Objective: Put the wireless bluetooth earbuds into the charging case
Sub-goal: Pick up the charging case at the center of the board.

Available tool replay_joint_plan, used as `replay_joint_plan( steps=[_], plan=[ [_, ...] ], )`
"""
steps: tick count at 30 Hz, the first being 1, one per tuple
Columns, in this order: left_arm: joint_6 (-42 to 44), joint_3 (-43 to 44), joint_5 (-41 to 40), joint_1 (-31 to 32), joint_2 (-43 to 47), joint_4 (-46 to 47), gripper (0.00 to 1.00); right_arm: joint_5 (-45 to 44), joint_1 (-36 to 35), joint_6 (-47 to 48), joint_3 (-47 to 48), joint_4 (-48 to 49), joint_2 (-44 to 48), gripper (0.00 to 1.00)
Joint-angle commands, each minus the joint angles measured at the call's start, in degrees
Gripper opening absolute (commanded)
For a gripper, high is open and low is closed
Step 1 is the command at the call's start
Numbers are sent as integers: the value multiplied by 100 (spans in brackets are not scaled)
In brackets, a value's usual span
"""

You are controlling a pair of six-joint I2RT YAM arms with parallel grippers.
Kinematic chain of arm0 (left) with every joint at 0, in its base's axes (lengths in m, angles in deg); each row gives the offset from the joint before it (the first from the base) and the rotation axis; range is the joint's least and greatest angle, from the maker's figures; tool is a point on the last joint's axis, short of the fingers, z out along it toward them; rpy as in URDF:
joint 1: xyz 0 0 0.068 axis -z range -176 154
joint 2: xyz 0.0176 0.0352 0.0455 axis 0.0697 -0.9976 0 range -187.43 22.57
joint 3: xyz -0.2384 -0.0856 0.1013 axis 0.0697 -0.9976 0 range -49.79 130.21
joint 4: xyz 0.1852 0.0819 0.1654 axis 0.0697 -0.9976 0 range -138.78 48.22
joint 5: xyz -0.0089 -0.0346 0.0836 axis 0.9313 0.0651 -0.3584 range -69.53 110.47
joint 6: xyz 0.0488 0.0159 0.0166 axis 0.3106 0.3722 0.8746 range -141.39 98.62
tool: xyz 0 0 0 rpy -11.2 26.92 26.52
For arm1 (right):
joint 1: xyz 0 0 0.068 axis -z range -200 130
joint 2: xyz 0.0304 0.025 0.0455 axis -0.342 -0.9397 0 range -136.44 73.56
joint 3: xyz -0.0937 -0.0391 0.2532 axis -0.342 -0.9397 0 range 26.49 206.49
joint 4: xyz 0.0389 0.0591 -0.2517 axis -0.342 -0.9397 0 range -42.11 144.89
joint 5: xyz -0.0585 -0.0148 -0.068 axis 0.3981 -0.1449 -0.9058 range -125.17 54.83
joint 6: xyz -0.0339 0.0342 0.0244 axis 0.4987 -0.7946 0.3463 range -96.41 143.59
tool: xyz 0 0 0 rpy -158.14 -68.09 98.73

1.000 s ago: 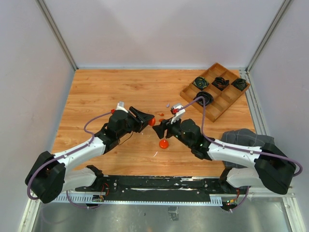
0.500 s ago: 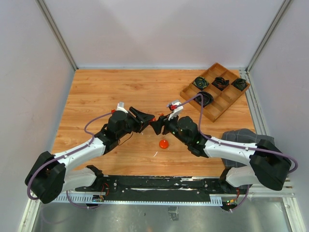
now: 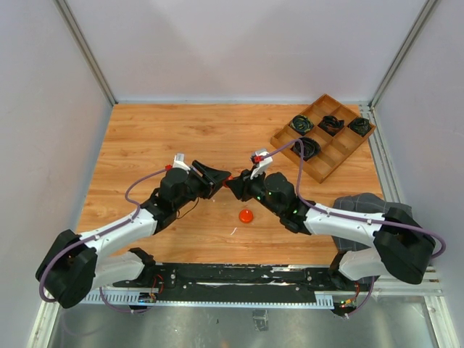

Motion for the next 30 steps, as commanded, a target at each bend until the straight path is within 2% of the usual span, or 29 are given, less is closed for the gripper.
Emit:
replay_joint_plan(
  steps=[1,8,17,23,30],
  plan=[
    [269,-151,21,11,225,522,40,-84,-53,17,212,-281,159,19],
    [1341,-338,229,9,558,1050,57,1,27,248,428,-1122,524,12],
    [2895,-339,270,-9,1407,693,81,807,412,1023,761,-2402,1114,10],
    [4467,-173,924,-17,1717,542,81,1637,844,1690,1025,-3183,1507,10],
    [5761,121,2334,-17,1472,501,81,2658,1194,2514,1716,-4359,1649,10]
  ],
)
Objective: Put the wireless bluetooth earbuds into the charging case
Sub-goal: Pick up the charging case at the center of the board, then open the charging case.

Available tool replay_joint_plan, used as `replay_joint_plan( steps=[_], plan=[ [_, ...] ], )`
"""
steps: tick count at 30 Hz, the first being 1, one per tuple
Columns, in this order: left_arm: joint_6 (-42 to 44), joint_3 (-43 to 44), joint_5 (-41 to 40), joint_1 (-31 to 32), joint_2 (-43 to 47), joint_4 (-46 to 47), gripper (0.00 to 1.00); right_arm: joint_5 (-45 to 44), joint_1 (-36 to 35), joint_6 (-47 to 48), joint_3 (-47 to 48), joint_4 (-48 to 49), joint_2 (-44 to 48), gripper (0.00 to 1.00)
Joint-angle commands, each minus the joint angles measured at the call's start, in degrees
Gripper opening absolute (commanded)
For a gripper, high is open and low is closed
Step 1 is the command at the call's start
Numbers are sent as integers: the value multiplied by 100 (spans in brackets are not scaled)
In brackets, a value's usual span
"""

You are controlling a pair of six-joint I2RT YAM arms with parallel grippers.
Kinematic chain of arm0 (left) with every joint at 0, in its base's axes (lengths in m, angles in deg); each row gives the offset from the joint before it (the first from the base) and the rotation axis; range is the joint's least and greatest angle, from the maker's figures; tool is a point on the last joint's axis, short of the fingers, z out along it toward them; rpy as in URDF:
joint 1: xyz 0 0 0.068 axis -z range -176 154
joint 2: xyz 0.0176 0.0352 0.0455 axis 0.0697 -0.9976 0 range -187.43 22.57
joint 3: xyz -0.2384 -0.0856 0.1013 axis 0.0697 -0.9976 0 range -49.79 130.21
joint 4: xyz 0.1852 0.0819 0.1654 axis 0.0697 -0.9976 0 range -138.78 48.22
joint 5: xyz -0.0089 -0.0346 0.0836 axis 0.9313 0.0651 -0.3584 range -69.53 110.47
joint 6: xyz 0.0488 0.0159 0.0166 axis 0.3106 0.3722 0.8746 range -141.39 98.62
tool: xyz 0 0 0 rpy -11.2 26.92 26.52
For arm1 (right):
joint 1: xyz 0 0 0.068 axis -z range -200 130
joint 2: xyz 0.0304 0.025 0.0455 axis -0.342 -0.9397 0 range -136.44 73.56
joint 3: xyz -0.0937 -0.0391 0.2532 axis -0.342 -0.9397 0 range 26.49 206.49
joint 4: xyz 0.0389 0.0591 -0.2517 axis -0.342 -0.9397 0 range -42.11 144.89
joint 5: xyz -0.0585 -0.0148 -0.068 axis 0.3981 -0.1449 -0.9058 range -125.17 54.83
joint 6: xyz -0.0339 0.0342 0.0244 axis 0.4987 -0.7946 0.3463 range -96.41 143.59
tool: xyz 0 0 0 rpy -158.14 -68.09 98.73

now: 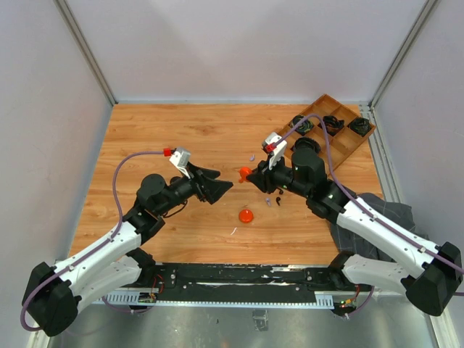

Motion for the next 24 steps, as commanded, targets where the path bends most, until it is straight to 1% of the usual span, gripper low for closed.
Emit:
replay_joint_plan(
  steps=[1,4,7,9,14,18,24],
  plan=[
    [1199,182,1135,-19,-96,153,81,918,221,820,579,-988,106,11],
    [1677,5,1725,-19,-73,593,81,1103,226,1115,842,-1402,86,11],
    [2190,-171,2197,-15,-47,1008,79,1394,230,1344,1110,-1787,29,11],
    [2517,-232,2453,-18,-44,1148,78,1669,229,1480,1299,-2026,-38,11],
    [3003,-208,2919,-16,-160,1270,76,2306,231,1760,1694,-2459,-204,12],
    [3098,-74,3183,-13,-455,1279,70,2658,197,1966,1961,-2781,-373,12],
    [3047,129,3544,-11,-826,1307,58,2688,-49,2312,2172,-3130,-588,12]
  ],
)
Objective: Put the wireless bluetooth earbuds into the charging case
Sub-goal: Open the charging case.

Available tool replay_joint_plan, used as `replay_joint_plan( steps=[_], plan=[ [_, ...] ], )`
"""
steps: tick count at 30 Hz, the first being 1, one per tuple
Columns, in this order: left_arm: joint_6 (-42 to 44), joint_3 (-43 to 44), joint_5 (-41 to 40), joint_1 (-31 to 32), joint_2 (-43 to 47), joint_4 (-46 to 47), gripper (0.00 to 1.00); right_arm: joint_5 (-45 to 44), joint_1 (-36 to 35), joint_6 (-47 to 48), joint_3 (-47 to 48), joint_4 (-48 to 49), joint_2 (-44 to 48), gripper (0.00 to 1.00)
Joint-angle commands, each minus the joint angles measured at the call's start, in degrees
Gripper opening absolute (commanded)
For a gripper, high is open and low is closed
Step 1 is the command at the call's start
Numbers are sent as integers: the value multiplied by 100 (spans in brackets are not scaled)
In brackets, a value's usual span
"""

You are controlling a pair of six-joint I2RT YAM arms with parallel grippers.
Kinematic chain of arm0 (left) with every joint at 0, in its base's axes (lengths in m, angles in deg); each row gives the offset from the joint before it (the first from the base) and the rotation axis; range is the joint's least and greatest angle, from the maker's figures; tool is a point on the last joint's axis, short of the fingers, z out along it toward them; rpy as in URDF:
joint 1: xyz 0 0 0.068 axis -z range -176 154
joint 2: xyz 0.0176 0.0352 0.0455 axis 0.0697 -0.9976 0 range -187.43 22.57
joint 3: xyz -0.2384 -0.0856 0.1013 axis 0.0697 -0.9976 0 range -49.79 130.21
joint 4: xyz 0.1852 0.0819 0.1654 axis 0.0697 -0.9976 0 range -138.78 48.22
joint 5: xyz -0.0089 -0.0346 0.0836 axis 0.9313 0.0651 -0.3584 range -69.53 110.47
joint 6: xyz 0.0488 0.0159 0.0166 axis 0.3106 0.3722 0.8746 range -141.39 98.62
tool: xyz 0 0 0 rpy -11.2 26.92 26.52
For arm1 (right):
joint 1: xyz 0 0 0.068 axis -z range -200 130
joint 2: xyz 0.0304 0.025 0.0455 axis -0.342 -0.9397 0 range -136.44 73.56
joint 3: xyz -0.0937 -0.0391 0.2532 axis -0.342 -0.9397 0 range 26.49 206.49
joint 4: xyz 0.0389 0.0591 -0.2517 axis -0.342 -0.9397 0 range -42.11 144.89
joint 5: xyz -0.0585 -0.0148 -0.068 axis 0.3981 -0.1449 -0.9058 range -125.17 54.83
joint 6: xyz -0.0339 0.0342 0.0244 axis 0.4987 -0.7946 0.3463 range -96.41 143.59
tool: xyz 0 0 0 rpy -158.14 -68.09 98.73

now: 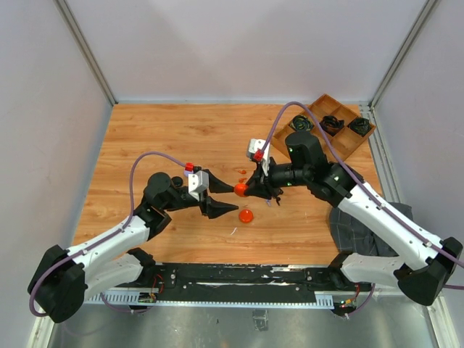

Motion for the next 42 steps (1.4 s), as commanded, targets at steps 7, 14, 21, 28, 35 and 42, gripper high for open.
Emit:
replay_joint_plan(
  steps=[7,14,21,28,35,42],
  plan=[
    [79,318,667,-11,-202,209,50,207,-302,726,527,-823,-331,12],
    [-48,341,702,-11,-208,209,47,60,-439,808,660,-885,-467,12],
    [-156,379,713,-2,-260,209,46,-65,-514,842,717,-887,-537,12],
    [-205,371,733,-2,-289,209,31,-136,-560,862,767,-883,-558,12],
    [-241,303,689,-2,-297,214,42,-197,-566,882,795,-881,-505,12],
    [-268,326,675,-2,-310,210,44,-197,-578,887,819,-880,-530,12]
  ],
)
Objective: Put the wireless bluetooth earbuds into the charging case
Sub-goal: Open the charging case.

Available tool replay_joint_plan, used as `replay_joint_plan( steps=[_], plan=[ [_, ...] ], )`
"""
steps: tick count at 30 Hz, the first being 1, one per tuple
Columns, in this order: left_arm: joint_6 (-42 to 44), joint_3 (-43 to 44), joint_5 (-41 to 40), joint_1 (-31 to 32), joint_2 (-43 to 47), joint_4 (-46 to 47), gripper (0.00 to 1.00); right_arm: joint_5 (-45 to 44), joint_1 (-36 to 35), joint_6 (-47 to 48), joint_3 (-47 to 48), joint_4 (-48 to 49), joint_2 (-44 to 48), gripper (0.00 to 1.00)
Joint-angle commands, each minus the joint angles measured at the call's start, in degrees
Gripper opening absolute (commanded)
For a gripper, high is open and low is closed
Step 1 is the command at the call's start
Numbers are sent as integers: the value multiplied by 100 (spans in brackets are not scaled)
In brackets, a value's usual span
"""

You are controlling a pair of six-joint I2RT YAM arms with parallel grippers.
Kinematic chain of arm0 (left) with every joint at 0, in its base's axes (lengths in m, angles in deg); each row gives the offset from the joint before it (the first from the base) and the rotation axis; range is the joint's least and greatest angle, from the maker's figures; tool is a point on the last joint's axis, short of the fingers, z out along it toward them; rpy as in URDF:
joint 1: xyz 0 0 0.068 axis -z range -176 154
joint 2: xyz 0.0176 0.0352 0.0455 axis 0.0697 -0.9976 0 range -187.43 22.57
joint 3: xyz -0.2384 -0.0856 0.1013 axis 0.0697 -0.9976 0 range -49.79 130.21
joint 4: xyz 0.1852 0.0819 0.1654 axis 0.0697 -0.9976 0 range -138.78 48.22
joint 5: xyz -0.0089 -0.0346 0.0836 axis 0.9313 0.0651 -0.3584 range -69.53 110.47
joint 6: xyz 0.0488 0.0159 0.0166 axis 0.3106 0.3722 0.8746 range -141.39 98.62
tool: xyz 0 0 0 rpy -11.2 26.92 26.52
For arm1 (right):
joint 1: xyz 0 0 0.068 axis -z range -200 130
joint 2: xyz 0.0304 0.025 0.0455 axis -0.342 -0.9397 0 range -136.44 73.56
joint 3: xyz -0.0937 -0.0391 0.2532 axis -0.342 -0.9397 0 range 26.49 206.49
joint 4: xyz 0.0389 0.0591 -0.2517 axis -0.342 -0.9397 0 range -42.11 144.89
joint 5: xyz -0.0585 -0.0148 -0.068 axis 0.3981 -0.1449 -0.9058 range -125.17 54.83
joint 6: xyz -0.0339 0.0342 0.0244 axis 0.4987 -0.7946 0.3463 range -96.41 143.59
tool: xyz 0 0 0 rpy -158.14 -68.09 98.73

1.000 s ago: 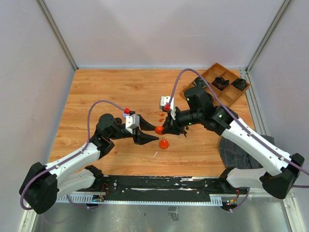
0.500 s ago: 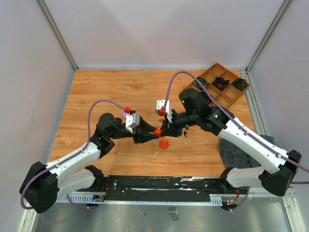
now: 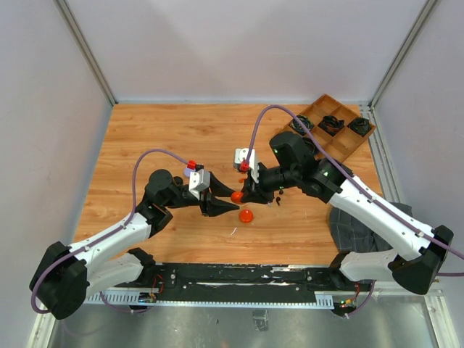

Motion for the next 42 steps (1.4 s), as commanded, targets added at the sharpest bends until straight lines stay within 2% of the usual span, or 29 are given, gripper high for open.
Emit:
replay_joint_plan(
  steps=[1,7,9,12,15,22,24,32,42],
  plan=[
    [-49,119,95,5,-40,157,44,-75,-116,92,206,94,26,12],
    [-104,137,108,2,-100,157,37,-101,-119,92,186,141,45,12],
    [-104,136,104,2,-104,157,30,-114,-125,90,188,144,46,13],
    [-105,141,88,2,-102,157,14,-94,-128,79,158,199,59,13],
    [-73,100,22,2,-88,157,1,-99,-128,60,115,272,79,20],
    [-97,-46,-104,5,64,324,0,-397,-174,65,-3,453,72,47],
    [-103,-65,-125,7,107,340,0,-438,-181,58,-35,505,77,51],
    [-157,-160,-176,10,219,415,0,-671,-194,68,-114,540,71,55],
    [-36,-357,-87,11,296,416,0,-1047,-189,0,-39,636,209,56]
  ],
)
